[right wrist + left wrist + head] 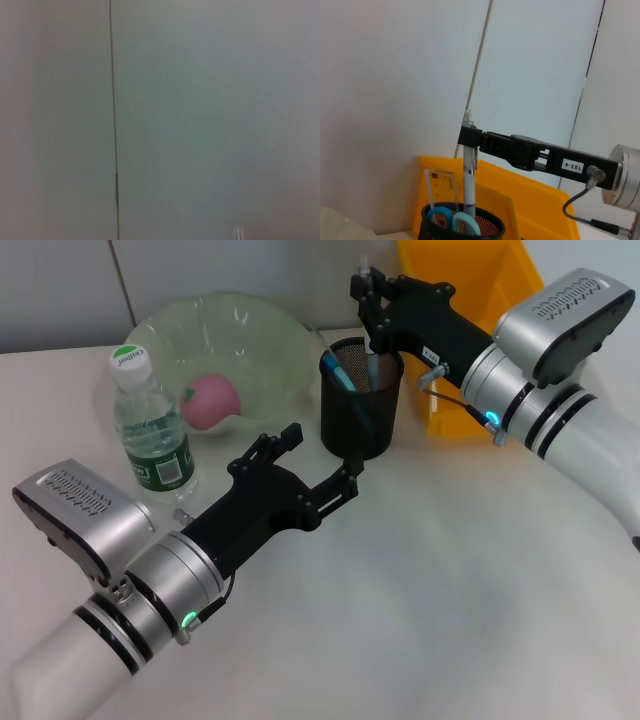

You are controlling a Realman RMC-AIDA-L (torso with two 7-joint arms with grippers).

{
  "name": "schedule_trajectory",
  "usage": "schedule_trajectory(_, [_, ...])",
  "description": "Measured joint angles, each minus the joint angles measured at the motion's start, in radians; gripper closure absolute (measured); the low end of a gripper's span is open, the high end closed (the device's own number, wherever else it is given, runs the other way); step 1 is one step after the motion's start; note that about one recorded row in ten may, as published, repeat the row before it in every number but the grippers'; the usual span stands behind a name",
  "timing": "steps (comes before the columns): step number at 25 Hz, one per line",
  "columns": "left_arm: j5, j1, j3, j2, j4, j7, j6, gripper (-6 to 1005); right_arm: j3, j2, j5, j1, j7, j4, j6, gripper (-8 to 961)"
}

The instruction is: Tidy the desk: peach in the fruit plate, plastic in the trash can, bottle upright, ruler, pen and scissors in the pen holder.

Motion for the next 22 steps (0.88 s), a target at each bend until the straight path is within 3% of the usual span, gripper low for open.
schedule_trajectory(4, [0.0,0.001,0.0,0.0,-0.001,-0.003,0.004,140,0.002,-0.002,0.0,-0.005,0.002,-0.003,-0.002,818])
schedule_trajectory(14, [0.002,0.002,0.0,0.006,-0.004,-0.016,0.008,140,0.015,-0.003,0.0,-0.016,0.015,-0.003,-0.025,610])
schedule_trajectory(22, [0.119,0.001,-0.062,0.01,-0.023,-0.094,0.029,140,0.06,-0.008,-0.002,-0.082,0.114,-0.026,-0.177,261])
